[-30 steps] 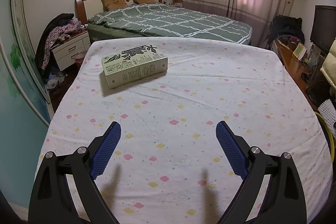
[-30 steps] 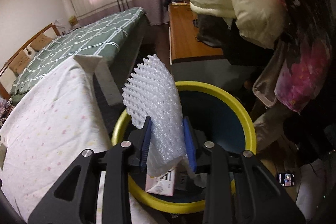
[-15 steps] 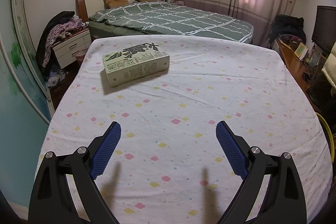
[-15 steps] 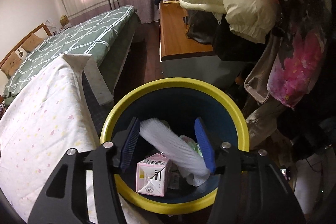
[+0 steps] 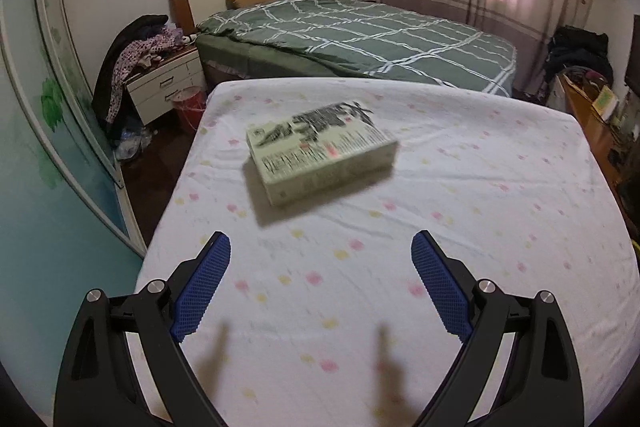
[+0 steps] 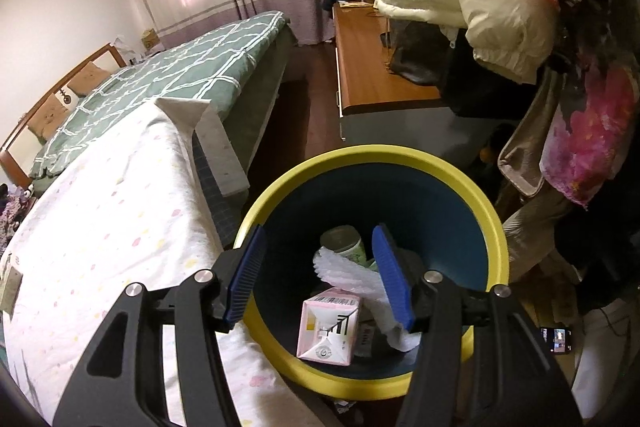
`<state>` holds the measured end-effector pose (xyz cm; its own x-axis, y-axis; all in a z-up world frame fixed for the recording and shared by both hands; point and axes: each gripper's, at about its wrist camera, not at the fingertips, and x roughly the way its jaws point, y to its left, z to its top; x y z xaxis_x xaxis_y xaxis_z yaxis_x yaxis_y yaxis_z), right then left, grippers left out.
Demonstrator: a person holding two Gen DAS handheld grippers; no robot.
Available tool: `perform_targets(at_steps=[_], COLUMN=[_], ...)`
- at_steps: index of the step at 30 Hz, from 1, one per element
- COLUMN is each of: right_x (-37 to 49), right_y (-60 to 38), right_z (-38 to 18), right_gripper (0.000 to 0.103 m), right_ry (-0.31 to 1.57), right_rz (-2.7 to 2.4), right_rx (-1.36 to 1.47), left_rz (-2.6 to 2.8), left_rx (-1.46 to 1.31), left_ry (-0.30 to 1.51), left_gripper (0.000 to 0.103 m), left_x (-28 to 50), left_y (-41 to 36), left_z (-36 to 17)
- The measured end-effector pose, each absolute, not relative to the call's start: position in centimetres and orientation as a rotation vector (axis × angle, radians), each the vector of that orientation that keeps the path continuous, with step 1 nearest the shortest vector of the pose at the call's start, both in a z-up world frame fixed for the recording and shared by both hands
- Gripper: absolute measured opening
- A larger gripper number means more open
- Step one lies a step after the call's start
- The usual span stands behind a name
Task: Collect trash
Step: 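Grasp the green-white tissue box with the left gripper and lift it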
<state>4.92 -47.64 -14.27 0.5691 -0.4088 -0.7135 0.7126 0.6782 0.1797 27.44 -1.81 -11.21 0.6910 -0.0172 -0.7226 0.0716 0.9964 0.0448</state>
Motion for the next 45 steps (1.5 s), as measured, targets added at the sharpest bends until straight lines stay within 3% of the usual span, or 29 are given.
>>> perform_targets(at_steps=[13,27,36,45], right_x=[5.0,5.1,5.1,5.2], right_y=[-47.6,-47.3,-47.4,-47.4], right_z=[-14.3,-14.4,-14.6,-14.8], right_gripper=[0.054,0.054,0.054,0.054], right_ry=[0.687,0.689,0.688,0.693], right_rz=[-0.679,-0.669,-0.666,-0.664], right_rx=[0.497,0.499,0.508,0.512], left_rz=[-0.028,-0.333,-0.133,-0.173], left_rx=[0.031,0.158,0.203,0.318], left_ry=[0.910,0.922,0.881,0.913], left_gripper=[0.091,0.091,0.091,0.098], left_x=[35.0,32.7,37.7,42.7], left_y=[0.4,-10.4,-7.6,-8.6], left_z=[-14.1,-14.4,-13.3,-14.7])
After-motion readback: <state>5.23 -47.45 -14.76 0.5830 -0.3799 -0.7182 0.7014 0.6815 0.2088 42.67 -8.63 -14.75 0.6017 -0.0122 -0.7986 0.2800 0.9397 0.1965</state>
